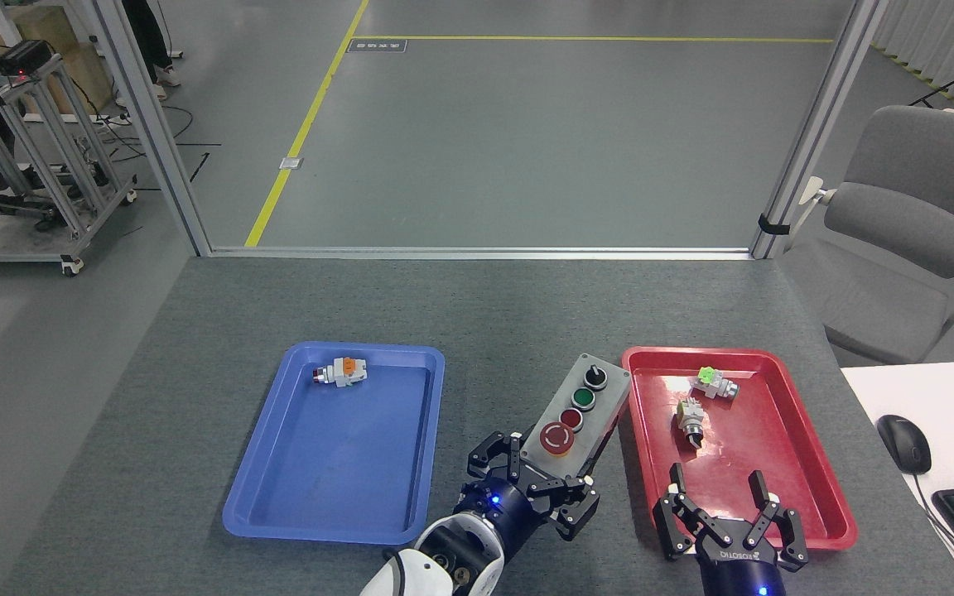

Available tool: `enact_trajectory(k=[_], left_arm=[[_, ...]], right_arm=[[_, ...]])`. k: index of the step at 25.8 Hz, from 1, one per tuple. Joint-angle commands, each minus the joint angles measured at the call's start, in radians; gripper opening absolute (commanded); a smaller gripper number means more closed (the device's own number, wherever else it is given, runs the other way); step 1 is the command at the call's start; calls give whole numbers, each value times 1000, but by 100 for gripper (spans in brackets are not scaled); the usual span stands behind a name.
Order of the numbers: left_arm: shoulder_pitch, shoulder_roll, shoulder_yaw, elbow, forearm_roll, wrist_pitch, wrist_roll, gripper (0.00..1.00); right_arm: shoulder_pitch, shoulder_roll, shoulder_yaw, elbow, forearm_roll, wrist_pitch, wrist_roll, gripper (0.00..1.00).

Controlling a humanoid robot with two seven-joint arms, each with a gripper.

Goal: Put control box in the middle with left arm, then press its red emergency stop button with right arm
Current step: 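Carry the control box off the tray and set it between the trays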

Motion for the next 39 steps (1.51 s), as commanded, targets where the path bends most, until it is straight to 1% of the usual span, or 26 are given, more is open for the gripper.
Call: enact_trajectory(k=[1, 5, 9, 18, 19, 23, 24, 25, 26, 29, 31, 33, 35, 36, 37, 39], left_arm=[[-53, -4, -60, 108, -4, 31, 5, 0], [-97, -4, -79, 203, 10, 32, 14, 0], [-122, -4, -80, 266, 13, 32, 20, 0], [-129, -4, -79, 315, 25, 41, 20, 0], [-128, -4, -79, 317, 32, 51, 20, 5], [-128, -4, -80, 312, 33, 72, 17, 42], [-128, -4, -80, 310, 33, 74, 15, 52], [-128, -4, -82, 310, 33, 75, 17, 66], [-128, -4, -82, 310, 33, 77, 18, 75], [-128, -2, -80, 312, 33, 77, 20, 92], [-125, -2, -80, 301, 35, 71, 20, 97], [-114, 7, -77, 272, 35, 58, 21, 98], [-88, 18, -74, 214, 35, 29, 20, 98], [-60, 36, -68, 174, 35, 12, 14, 98], [-28, 75, -54, 114, 35, -1, 14, 98], [32, 170, -3, -39, 36, -23, 11, 98]], right_arm=[[0, 1, 0, 0, 0, 0, 0, 95], [0, 1, 0, 0, 0, 0, 0, 95], [0, 1, 0, -1, 0, 0, 0, 95], [0, 2, 1, 0, 0, 0, 0, 95], [0, 2, 1, 0, 0, 0, 0, 95], [2, 4, 1, 0, -2, 0, 0, 94], [0, 5, 1, 0, 0, -1, 0, 93], [2, 5, 3, 0, 0, -1, 0, 93], [2, 7, 3, 0, 0, -1, 0, 92], [2, 8, 3, 0, -2, -9, 6, 91], [2, 8, 3, 0, -2, -10, 6, 91], [2, 8, 3, 0, -2, -10, 8, 91], [2, 8, 5, 2, -2, -10, 6, 91], [2, 8, 5, 3, -2, -10, 6, 91], [2, 8, 5, 3, -2, -10, 6, 91], [2, 8, 5, 5, -3, -12, 6, 83]])
